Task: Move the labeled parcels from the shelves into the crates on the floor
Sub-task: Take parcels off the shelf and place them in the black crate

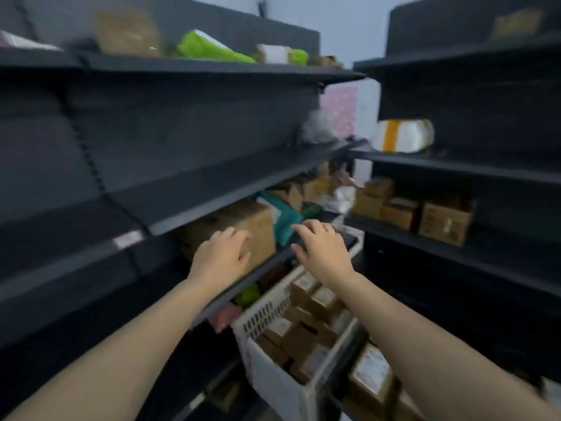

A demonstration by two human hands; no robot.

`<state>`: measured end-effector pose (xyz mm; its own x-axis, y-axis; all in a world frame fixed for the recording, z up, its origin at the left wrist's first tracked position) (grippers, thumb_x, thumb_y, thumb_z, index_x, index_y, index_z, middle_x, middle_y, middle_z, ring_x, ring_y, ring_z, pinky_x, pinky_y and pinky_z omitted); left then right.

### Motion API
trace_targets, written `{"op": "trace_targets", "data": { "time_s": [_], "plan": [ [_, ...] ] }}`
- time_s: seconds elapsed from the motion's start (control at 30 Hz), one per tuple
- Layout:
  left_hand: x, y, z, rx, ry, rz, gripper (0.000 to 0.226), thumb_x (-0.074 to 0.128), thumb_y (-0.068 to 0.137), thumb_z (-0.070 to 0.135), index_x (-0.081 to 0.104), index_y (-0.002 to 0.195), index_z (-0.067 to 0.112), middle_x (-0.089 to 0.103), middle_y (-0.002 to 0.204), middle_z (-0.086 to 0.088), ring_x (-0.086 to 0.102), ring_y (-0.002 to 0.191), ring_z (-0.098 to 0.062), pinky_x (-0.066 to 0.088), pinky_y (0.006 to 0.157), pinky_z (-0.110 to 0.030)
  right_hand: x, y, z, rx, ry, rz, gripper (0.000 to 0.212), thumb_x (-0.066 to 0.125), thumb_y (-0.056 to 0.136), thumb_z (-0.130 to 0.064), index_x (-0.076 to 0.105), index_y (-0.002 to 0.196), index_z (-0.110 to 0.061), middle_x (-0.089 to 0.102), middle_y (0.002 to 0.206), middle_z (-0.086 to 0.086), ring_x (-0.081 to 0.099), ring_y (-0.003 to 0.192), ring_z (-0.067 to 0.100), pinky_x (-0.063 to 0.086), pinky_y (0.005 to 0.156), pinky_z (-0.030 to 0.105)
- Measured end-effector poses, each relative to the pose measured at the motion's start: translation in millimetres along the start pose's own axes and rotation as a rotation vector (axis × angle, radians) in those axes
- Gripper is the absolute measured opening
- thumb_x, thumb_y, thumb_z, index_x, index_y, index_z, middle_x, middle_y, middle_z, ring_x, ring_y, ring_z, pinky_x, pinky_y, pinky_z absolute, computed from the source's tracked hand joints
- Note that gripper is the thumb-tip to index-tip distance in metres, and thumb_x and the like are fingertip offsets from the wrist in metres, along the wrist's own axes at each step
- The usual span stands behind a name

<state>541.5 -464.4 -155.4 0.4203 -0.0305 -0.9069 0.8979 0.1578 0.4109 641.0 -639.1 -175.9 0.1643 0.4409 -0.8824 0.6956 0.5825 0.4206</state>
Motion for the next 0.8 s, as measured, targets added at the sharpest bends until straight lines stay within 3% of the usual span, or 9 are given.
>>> {"op": "trace_targets", "data": {
  "time_s": [0.23,0.5,0.63,0.8],
  "plan": [
    [-124,-74,-155,-0.298,0.273,0.222,0.033,0.047,0.094,0.031,0.052,0.126,0.025,0.059,0.115,0.005,0.054,0.106,-0.018,0.046,0.082,-0.036,9,95,-208,-0.439,0.168,0.080,0.045,0.048,0.098,-0.034,0.044,0.141,-0.026,0.047,0.139,-0.001,0.041,0.129,0.025,0.040,0.099,0.040],
    [-212,-210,-269,-0.699,0.485,0.269,0.031,0.051,0.091,0.028,0.058,0.120,0.019,0.064,0.111,-0.003,0.057,0.103,-0.027,0.044,0.077,-0.035,48,116,-409,-0.831,0.372,0.006,0.044,0.044,0.100,-0.035,0.044,0.142,-0.025,0.046,0.138,-0.001,0.042,0.125,0.023,0.039,0.099,0.039],
    [-239,-265,-316,-0.843,0.547,0.280,0.029,0.051,0.089,0.029,0.058,0.116,0.020,0.063,0.106,-0.002,0.056,0.098,-0.026,0.037,0.070,-0.034,65,107,-489,-0.935,0.449,-0.013,0.043,0.046,0.099,-0.035,0.047,0.140,-0.025,0.049,0.135,-0.001,0.045,0.123,0.024,0.042,0.097,0.039],
    [-260,-291,-387,-0.992,0.354,0.347,0.045,0.055,0.089,0.035,0.045,0.132,0.025,0.050,0.129,-0.005,0.045,0.119,-0.030,0.042,0.092,-0.041,85,112,-568,-0.888,0.509,-0.094,0.045,0.045,0.099,-0.037,0.043,0.143,-0.024,0.044,0.139,0.000,0.042,0.126,0.023,0.042,0.100,0.040]
  ]
}}
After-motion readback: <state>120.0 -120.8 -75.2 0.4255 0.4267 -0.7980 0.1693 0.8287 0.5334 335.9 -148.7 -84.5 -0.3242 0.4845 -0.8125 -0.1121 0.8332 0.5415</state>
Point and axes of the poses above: each hand's wrist, its own y-axis towards the middle knuckle, its own x-axis out of the palm, z = x × y, the point moved 2 cm from there along y, towards the middle knuckle
